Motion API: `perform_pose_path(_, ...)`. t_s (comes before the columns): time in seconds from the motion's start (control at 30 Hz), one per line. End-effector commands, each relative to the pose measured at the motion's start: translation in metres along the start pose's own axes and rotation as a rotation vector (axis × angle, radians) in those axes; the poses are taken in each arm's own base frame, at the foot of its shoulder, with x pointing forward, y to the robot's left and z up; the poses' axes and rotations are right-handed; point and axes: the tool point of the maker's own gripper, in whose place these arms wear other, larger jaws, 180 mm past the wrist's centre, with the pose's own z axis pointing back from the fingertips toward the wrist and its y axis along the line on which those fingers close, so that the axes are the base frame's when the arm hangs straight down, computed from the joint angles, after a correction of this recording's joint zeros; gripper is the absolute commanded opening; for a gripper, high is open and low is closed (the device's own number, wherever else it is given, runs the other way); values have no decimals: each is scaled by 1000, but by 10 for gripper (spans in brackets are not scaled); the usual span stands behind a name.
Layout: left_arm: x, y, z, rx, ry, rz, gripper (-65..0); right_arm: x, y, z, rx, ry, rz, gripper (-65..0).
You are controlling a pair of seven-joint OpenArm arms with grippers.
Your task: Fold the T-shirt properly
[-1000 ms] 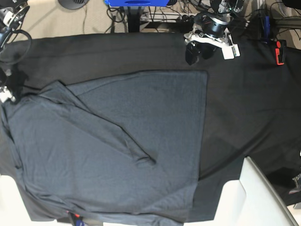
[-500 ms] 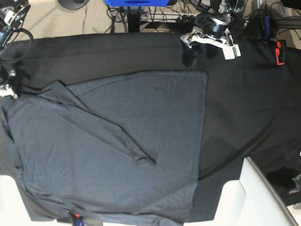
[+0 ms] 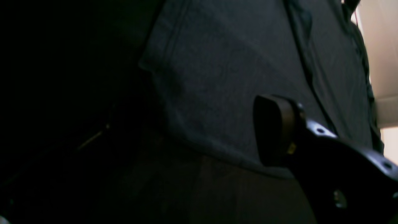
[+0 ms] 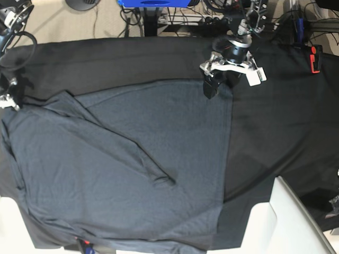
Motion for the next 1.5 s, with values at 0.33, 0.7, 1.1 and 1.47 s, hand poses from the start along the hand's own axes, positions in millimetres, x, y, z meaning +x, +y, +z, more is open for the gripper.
perform_pose_path(0.33, -20, 25, 17, 72, 68, 118, -133, 16, -4, 5, -5, -28, 21, -650)
perform_pose_path(0.7, 23, 46, 23, 112, -33, 119, -133, 16, -3, 5, -4, -29, 21, -650)
perform_pose_path(1.1, 12, 25, 2, 64, 31, 127, -133, 16, -3, 5, -4, -29, 21, -650)
perform_pose_path(1.47, 2, -2, -9, -1, 61, 115, -133, 16, -4, 5, -5, -28, 21, -650)
